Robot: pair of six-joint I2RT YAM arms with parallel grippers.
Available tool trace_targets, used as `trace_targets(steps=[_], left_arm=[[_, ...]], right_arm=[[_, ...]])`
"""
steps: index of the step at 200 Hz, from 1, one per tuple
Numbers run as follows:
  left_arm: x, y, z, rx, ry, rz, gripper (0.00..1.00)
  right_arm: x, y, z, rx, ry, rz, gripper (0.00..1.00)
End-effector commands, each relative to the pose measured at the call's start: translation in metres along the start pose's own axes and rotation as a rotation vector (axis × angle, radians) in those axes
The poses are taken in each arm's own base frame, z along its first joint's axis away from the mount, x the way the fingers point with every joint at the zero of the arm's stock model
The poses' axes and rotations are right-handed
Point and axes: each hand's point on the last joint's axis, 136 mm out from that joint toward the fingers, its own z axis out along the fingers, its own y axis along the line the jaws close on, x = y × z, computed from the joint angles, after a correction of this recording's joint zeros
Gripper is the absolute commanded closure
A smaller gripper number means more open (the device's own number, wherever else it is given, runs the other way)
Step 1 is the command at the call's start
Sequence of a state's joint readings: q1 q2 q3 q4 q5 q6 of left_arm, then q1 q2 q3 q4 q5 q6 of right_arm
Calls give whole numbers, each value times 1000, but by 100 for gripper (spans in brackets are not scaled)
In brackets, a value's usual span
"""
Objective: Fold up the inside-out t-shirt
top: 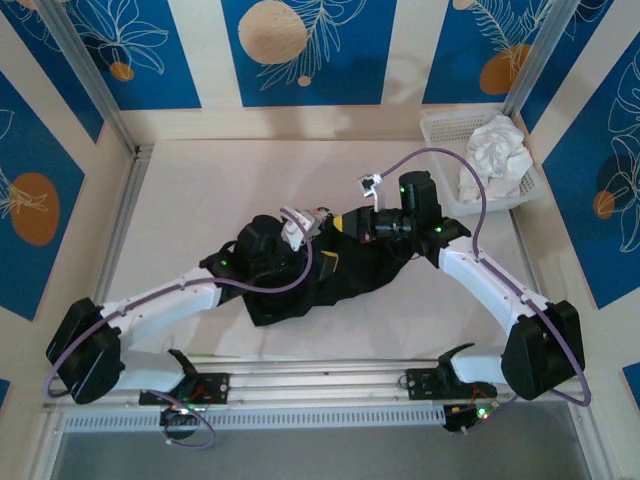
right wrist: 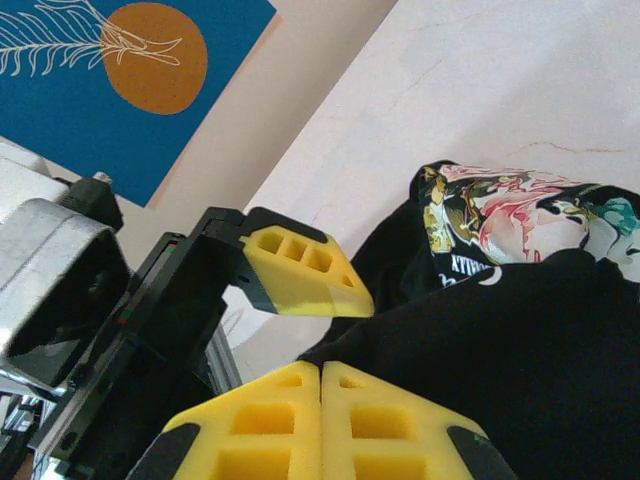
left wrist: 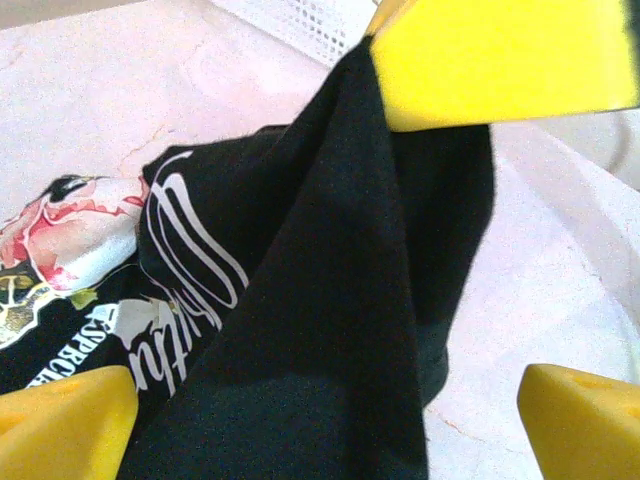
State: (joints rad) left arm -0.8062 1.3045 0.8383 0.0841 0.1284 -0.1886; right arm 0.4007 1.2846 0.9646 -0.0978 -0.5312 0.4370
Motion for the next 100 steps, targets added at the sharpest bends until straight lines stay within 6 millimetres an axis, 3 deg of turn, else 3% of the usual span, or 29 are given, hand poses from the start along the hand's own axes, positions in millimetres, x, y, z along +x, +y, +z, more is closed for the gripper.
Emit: trace_targets(steps=[1,28,50,82,100], left_arm=[[0,11,8,-68,26,12,5],[7,39,6,-211,42,3,16],[13,52,17,-253,102,-7,29],[16,37,49,-117,163,-3,34],[19,37,60,-94,201,-23,51]], right_arm=[[0,2,-3,-2,2,6,100],[0,1,-6,5,0,2,100],[0,5,-5,-18,1,-11,100],[3,4,-5,-22,-3,-8,100],[8,-4,-5,5,3,11,100]])
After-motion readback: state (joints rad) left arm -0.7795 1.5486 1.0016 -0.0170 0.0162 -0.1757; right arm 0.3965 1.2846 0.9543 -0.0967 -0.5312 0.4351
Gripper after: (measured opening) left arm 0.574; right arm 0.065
